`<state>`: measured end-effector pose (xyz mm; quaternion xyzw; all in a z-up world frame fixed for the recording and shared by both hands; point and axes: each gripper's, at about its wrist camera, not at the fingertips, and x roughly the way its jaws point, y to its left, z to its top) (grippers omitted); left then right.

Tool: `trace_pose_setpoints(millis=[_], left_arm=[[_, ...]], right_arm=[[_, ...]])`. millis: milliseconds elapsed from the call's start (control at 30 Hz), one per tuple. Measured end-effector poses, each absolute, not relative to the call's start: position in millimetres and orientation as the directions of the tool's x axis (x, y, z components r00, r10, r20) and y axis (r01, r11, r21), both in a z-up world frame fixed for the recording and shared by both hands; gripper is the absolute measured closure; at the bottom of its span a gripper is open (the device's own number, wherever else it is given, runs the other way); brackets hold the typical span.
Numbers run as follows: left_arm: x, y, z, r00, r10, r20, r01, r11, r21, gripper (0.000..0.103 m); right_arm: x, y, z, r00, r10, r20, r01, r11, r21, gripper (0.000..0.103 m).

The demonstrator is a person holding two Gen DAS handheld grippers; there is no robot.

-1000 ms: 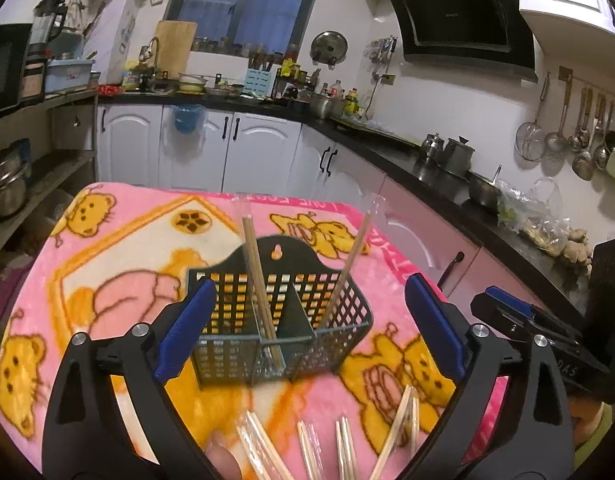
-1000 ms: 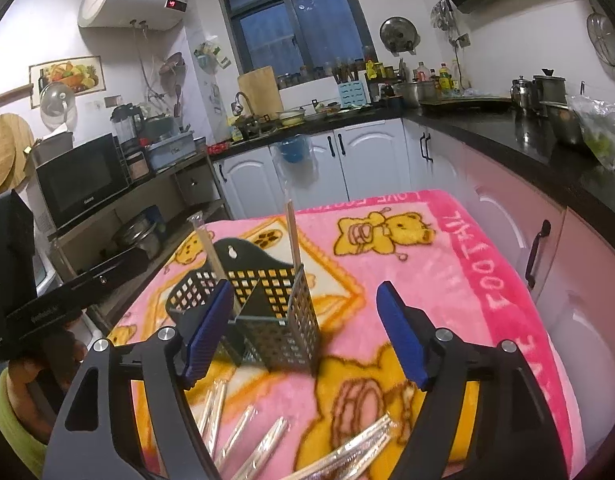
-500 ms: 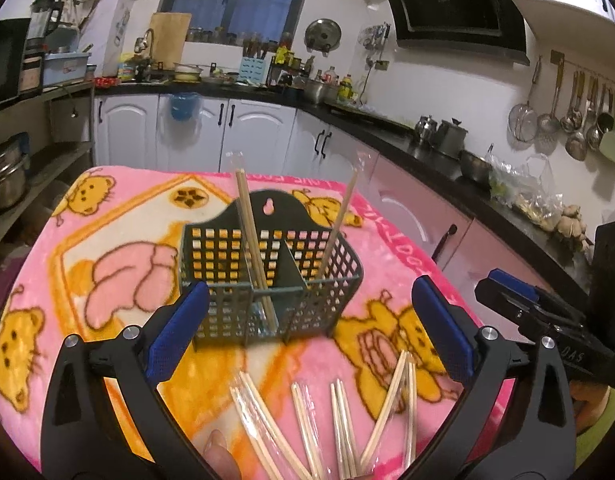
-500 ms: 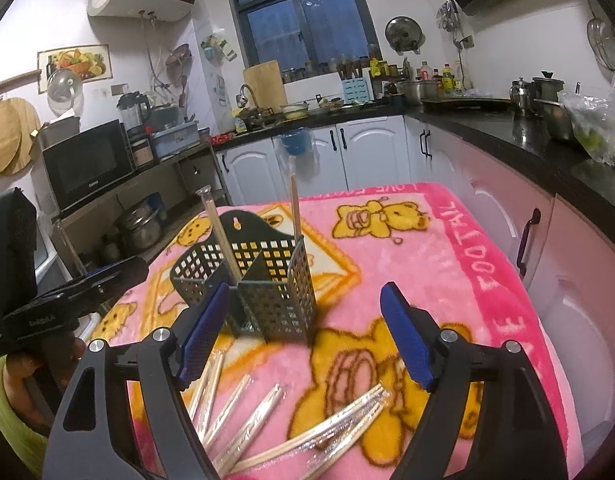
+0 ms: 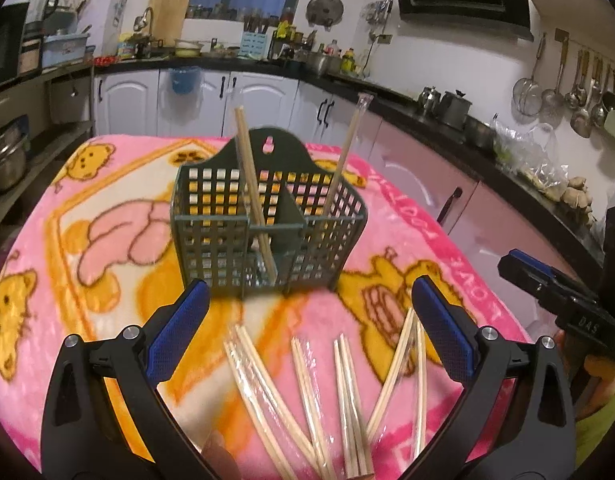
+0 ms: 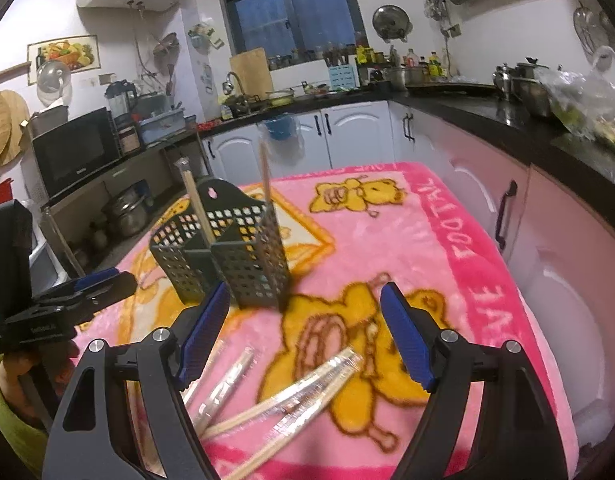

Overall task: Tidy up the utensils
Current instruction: 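Move both open tools back down to the remaining wrapped chopsticks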

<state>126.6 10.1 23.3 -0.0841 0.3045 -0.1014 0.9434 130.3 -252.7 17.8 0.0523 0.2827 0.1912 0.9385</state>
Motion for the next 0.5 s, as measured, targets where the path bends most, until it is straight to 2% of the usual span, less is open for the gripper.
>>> trace_pose_setpoints(millis=[500], left_arm=[[120,15,-15,0.733,-0.228,-0.641,0.104,0.969,-0.226,0.01]], right_arm=[[124,-262,-17,0.723,0.365,-0.587,-0.309,0.93,0.198,0.028]])
